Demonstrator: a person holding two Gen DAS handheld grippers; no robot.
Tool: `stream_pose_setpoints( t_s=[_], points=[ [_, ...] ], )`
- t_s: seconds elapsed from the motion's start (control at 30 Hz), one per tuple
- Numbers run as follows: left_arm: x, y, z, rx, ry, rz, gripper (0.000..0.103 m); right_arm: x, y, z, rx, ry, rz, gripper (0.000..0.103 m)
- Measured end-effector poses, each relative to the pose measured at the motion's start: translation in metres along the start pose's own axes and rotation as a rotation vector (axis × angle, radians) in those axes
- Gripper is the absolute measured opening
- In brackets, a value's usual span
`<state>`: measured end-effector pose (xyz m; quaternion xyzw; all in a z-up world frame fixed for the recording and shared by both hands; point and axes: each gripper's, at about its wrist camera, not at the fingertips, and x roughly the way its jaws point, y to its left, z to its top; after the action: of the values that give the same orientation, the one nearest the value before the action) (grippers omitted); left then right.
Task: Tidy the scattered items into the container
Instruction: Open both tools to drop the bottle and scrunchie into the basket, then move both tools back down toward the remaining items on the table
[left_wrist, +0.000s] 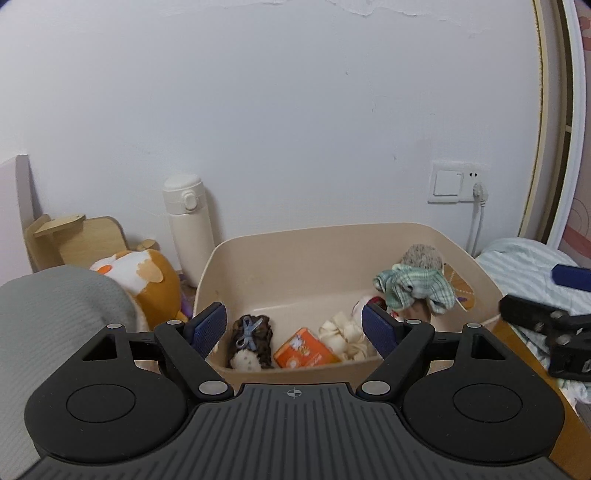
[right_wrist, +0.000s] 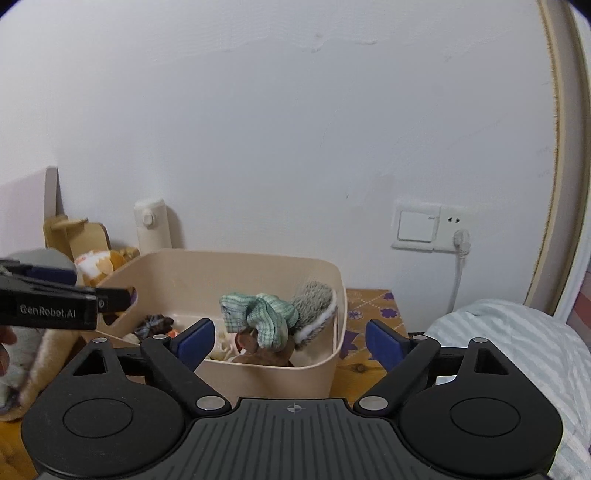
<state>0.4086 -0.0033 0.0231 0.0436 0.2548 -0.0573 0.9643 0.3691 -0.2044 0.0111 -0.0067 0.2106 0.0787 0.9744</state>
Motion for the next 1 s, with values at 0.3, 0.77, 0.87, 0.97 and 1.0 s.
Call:
stream_pose_setpoints(
  t_s=[0.3,0.77,0.87,0.97,1.0],
  points=[
    [-0.040,0.003,-0.014,-0.024,-0.035,0.052,0.082,-0.047,-0.006,-0.009,0.004,-0.055,0.022,0.100],
    [-0.058,0.003,-0.061,-0.070,0.015,0.056,0.082,-0.069,-0.005,-0.048,0.002,0.018,0.037,0.103],
    [-0.051,0.006,-0.075,-0.084,0.060,0.042,0.082,-0.068,-0.005,-0.059,-0.005,0.056,0.037,0.103],
    [-0.045,0.008,-0.088,-0.093,0.098,0.037,0.082,-0.063,-0.003,-0.069,-0.022,0.097,0.038,0.103],
    [-0.043,0.009,-0.092,-0.095,0.108,0.036,0.082,-0.060,-0.002,-0.072,-0.029,0.110,0.037,0.103]
  ],
)
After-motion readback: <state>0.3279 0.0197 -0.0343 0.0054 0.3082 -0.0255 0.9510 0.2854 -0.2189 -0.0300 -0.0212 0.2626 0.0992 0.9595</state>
